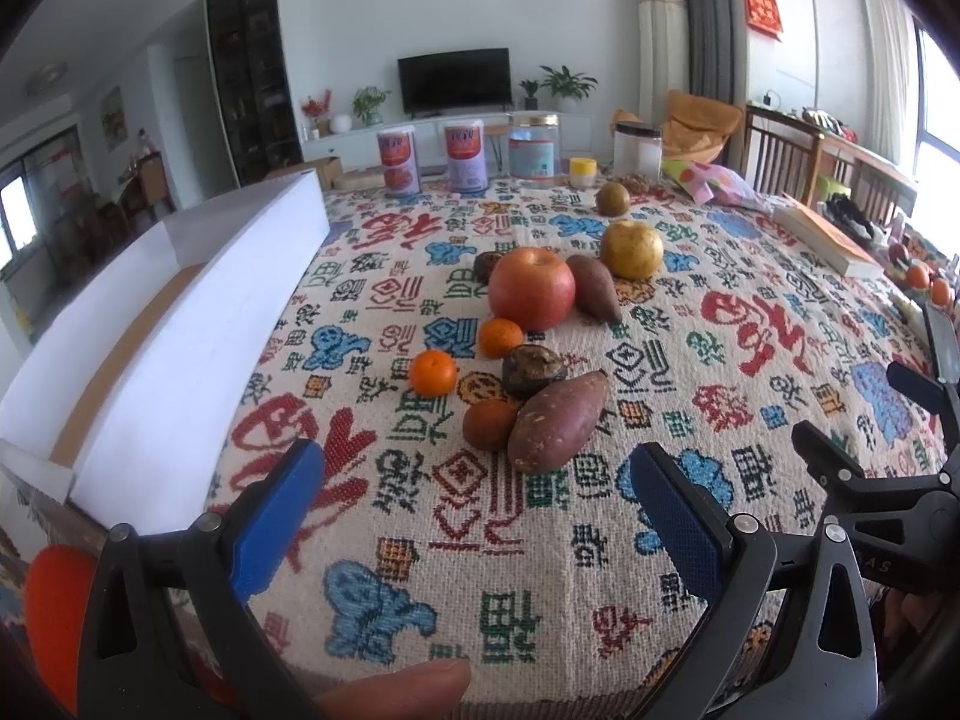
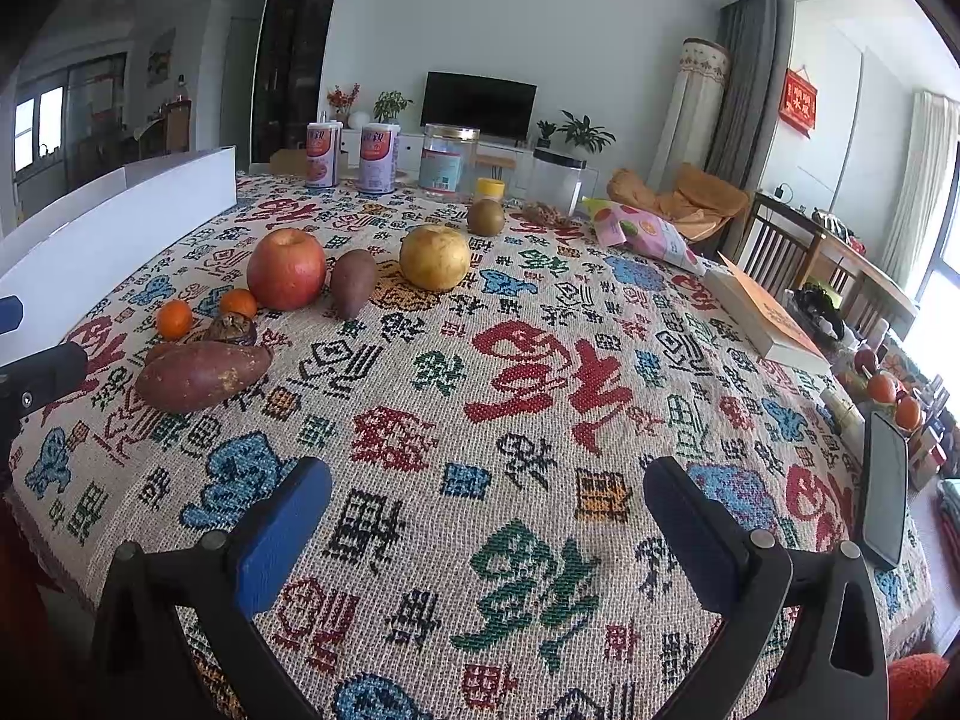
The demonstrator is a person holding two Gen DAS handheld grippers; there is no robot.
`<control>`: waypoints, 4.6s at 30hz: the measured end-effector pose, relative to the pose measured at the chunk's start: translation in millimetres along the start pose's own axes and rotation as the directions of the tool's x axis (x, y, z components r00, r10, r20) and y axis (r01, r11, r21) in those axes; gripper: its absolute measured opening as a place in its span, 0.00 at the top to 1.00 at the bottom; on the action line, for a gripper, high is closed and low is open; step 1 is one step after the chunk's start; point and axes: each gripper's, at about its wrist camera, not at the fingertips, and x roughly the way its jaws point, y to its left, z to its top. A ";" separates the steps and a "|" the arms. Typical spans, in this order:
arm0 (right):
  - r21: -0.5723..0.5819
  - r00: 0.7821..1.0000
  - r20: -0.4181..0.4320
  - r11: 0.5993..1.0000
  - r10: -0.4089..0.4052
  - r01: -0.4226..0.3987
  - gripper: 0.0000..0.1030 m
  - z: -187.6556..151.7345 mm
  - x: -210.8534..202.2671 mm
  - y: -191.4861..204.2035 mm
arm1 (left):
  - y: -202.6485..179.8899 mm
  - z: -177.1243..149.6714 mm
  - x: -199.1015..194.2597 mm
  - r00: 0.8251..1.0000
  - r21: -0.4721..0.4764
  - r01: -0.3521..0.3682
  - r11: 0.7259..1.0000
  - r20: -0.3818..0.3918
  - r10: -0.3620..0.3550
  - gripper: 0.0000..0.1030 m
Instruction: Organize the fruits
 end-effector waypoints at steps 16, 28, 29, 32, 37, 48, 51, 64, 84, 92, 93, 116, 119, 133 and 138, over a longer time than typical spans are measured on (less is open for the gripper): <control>0.002 1.000 -0.001 1.000 0.002 -0.002 0.00 -0.5 0.9 0.3 | -0.4 -0.6 0.4 1.000 0.001 0.000 1.000 0.000 0.000 0.01; 0.003 1.000 0.000 1.000 0.002 -0.002 0.00 -0.4 0.8 -0.4 | -0.8 -0.8 0.8 1.000 0.000 0.000 1.000 0.000 0.000 0.01; 0.003 1.000 0.000 1.000 0.002 -0.002 0.00 -0.5 0.9 -0.1 | -0.8 -0.8 0.8 1.000 0.000 0.000 1.000 0.000 0.000 0.01; 0.003 1.000 -0.001 1.000 0.003 -0.003 0.00 -0.4 1.0 -0.2 | -0.7 -0.7 0.8 1.000 0.000 -0.001 1.000 0.000 0.001 0.01; 0.003 1.000 0.001 1.000 0.002 -0.002 0.00 -0.3 0.8 -0.4 | -0.9 -1.0 1.0 1.000 0.000 -0.001 1.000 -0.001 0.001 0.01; 0.004 1.000 -0.004 1.000 0.005 -0.005 0.00 -0.9 0.7 0.2 | -0.3 -0.5 0.9 1.000 0.000 0.000 1.000 -0.001 0.000 0.01; 0.004 1.000 -0.002 1.000 0.004 -0.004 0.00 -0.9 0.7 0.1 | -0.5 -0.8 1.1 1.000 -0.001 0.000 1.000 -0.002 0.000 0.01; 0.004 1.000 -0.002 1.000 0.005 -0.005 0.00 -1.0 0.8 0.4 | -0.2 -0.3 1.0 1.000 0.000 0.001 1.000 -0.002 -0.001 0.01; 0.006 1.000 -0.006 1.000 0.005 -0.005 0.00 -2.3 1.9 0.1 | 1.6 -3.3 2.7 1.000 -0.001 0.000 1.000 -0.002 0.000 0.01; 0.003 1.000 -0.015 1.000 0.006 -0.006 0.00 -2.6 3.0 1.6 | 1.8 -3.1 2.8 1.000 -0.002 0.001 1.000 -0.003 -0.001 0.01; 0.003 1.000 -0.016 1.000 0.006 -0.006 0.00 -2.6 3.1 1.7 | 1.6 -3.8 2.9 1.000 -0.002 0.000 1.000 -0.004 0.000 0.01; 0.007 1.000 -0.025 1.000 0.010 -0.010 0.00 -3.1 5.8 1.7 | 5.5 -6.6 5.2 1.000 -0.006 0.000 1.000 -0.013 0.000 0.01; 0.009 1.000 -0.026 1.000 0.010 -0.010 0.00 -3.0 5.5 0.5 | 5.6 -6.5 5.2 1.000 -0.006 0.000 1.000 -0.013 0.000 0.01; 0.009 1.000 -0.028 1.000 0.011 -0.010 0.00 -2.8 5.6 -1.0 | 5.9 -6.8 5.1 1.000 -0.007 -0.001 1.000 -0.015 0.001 0.01; 0.010 1.000 -0.029 1.000 0.010 -0.010 0.00 -2.7 5.4 -1.9 | 6.3 -7.3 5.4 1.000 -0.008 -0.002 1.000 -0.017 0.002 0.01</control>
